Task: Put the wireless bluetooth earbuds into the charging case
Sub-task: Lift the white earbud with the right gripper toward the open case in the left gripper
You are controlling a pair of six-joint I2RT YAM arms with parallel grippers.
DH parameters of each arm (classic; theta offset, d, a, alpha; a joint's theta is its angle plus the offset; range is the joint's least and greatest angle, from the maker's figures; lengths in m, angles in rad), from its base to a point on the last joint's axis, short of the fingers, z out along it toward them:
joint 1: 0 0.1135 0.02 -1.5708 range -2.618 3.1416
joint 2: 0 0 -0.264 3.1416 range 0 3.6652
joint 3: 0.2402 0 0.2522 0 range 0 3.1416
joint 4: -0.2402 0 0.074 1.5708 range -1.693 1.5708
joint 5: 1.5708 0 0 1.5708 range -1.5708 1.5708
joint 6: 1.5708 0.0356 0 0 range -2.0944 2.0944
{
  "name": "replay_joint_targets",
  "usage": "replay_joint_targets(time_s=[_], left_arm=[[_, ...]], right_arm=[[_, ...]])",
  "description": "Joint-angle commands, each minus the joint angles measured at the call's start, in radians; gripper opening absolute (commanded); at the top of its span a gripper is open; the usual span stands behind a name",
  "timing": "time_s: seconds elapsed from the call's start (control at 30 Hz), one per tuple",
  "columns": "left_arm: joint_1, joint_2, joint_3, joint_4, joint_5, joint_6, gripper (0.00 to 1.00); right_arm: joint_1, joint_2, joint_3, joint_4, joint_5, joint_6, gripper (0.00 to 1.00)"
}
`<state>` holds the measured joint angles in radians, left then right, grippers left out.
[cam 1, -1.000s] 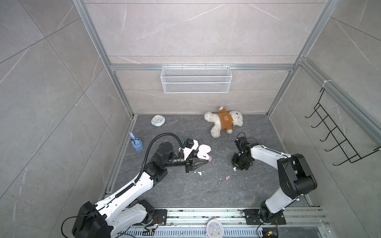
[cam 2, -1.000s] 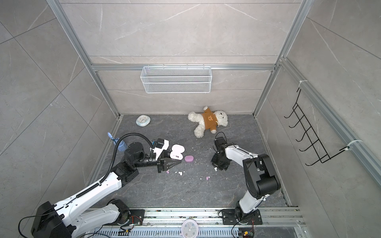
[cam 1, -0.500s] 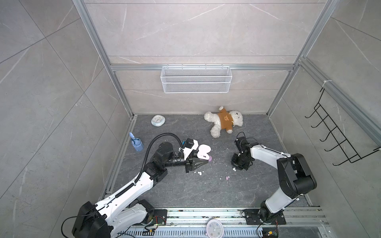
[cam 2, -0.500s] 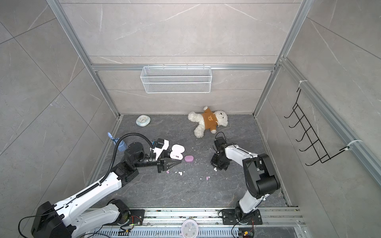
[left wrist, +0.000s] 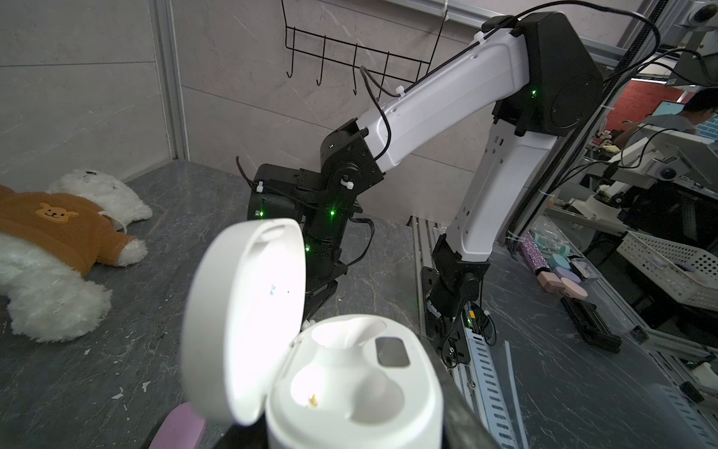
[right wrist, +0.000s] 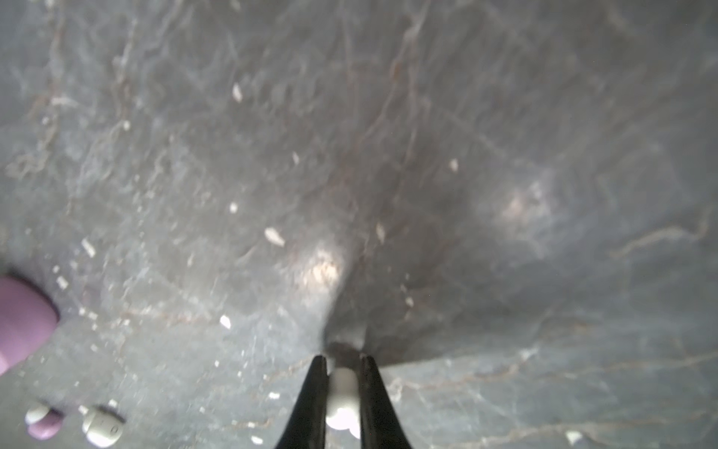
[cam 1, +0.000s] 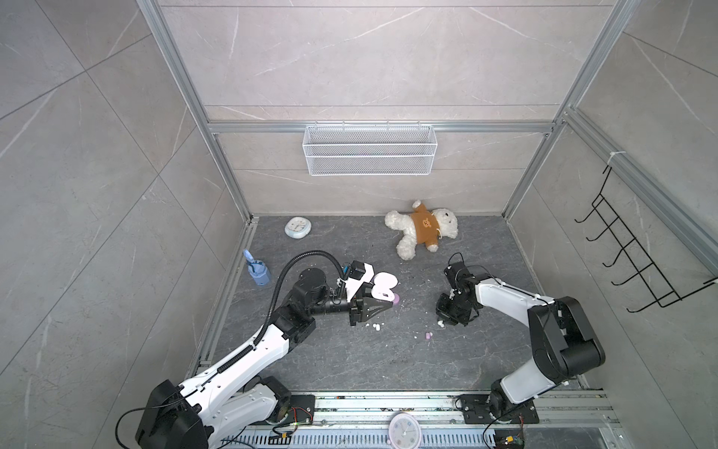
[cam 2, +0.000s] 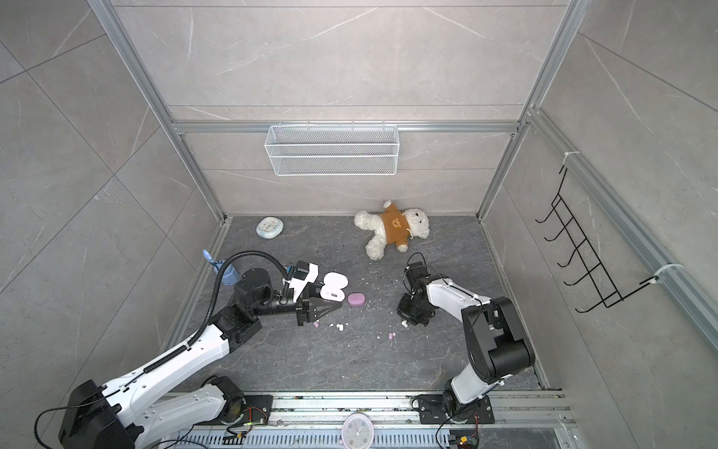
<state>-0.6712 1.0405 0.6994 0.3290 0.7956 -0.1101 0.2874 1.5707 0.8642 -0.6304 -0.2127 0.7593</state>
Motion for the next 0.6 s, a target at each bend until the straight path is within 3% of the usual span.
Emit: replay_joint_targets(time_s=[0.0,0.23,0.57], left_arm=[[0.002,0.009,0.025,0.082,0.027,-0.031,0.28],[0.003,0.049,0.043,0.134,0.040,-0.052,0.28],[0.002,0.125,0.096,0.228,0.086,-0.093,0.28]], right_arm=[[0.006,-0.103,-0.003,0.015,-0.053,0.005,0.10],[0.011,-0.288,0.064,0.013,-0.150,0.006,0.09],[0.047,-0.471,0.287,0.033,-0.282,0.013,0.09]])
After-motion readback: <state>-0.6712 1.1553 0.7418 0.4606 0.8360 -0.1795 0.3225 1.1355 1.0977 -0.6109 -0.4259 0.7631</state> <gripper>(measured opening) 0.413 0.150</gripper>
